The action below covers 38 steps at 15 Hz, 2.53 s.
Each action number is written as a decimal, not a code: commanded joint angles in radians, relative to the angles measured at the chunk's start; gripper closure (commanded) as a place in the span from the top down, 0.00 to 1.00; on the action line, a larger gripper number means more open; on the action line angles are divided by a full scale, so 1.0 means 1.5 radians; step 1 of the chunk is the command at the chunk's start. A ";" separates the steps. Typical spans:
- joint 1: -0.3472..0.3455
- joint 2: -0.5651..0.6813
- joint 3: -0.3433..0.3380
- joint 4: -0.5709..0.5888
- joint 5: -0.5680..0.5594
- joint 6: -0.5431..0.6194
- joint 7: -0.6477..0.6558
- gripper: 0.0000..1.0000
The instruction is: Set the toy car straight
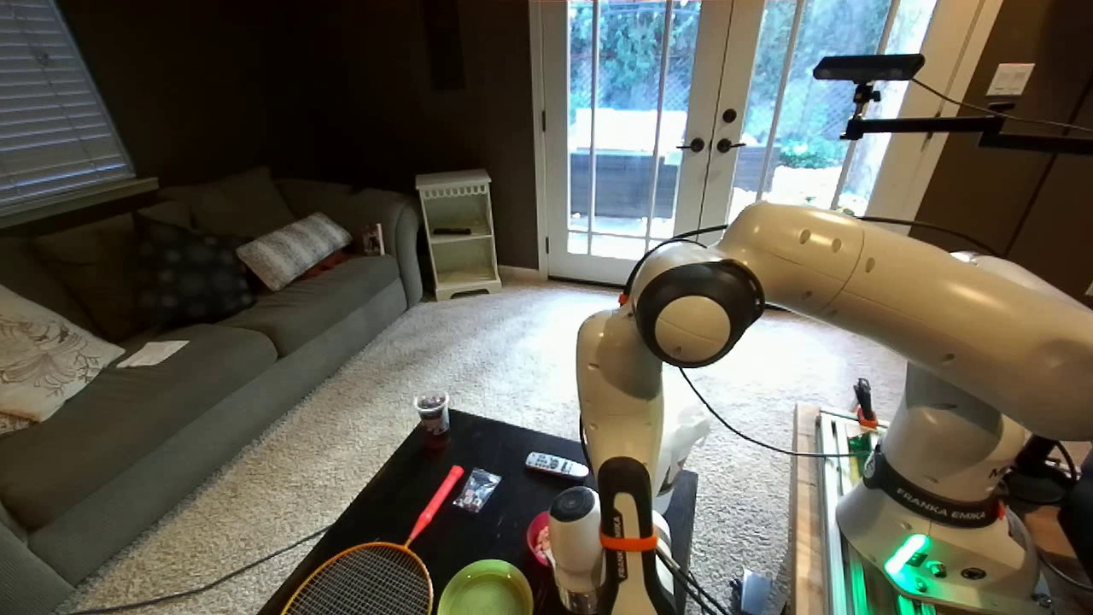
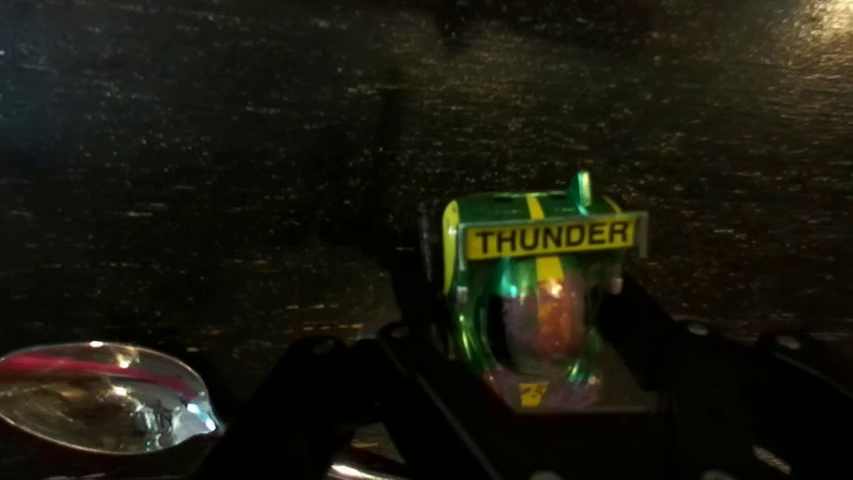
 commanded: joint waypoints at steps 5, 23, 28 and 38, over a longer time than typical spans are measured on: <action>-0.019 0.031 0.017 0.006 0.040 0.034 0.021 0.42; -0.024 0.037 0.013 -0.004 0.044 0.079 0.026 1.00; 0.014 -0.018 -0.002 -0.035 0.055 0.071 0.037 1.00; 0.068 -0.218 -0.023 -0.175 0.092 0.002 0.071 1.00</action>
